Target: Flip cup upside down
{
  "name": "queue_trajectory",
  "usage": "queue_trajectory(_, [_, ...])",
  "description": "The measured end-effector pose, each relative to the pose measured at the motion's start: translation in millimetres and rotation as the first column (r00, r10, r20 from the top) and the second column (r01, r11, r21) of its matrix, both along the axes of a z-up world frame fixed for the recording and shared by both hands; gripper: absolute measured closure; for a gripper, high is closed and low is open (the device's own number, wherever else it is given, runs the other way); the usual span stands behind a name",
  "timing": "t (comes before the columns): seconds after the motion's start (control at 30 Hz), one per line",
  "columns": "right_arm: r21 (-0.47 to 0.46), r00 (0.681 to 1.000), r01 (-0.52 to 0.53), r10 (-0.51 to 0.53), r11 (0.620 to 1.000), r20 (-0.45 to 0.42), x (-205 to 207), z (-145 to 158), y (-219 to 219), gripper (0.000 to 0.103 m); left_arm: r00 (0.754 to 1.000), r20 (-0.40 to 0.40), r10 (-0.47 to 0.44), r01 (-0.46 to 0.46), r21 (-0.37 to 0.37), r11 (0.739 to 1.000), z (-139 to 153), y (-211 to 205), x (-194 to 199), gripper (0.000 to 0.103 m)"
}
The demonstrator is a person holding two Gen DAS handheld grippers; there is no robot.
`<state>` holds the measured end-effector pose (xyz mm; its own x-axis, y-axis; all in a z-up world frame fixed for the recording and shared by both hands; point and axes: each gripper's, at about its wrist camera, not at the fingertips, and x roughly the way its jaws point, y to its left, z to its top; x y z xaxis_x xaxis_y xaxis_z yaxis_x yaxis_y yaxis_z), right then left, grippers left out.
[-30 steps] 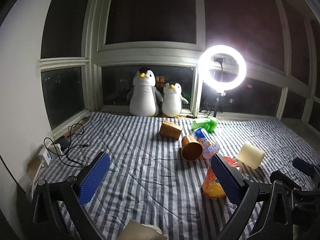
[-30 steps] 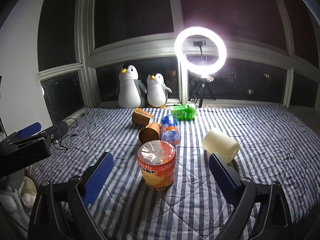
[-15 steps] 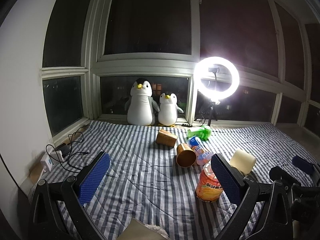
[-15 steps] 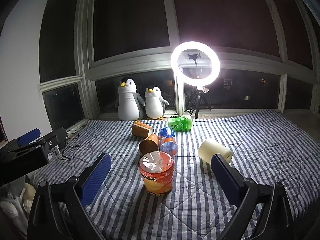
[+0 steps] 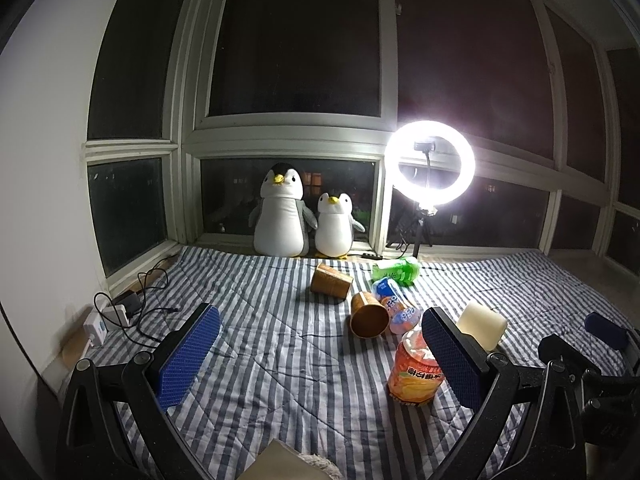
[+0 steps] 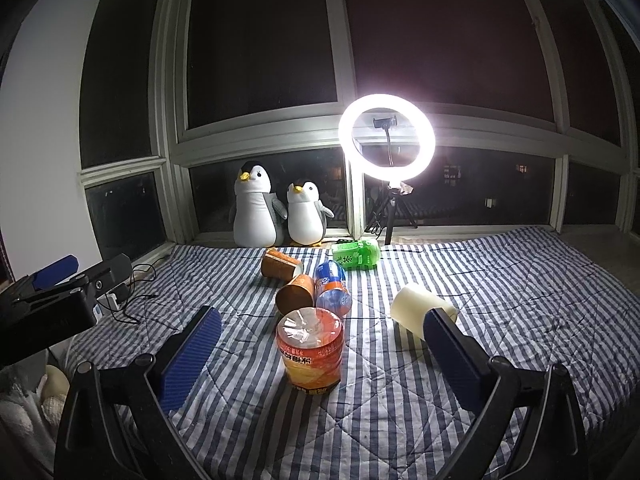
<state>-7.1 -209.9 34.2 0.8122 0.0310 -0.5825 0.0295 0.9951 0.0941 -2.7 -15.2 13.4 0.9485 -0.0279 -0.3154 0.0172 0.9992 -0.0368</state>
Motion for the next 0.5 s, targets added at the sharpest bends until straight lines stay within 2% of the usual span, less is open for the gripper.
queue_trajectory(0.5, [0.0,1.0,-0.005,0.005,1.0,0.007,-0.8,2.2,3.2,0.003,1.0,0.013,0.011,-0.011,0.003,1.0,2.9,1.6,-4.5,0.001])
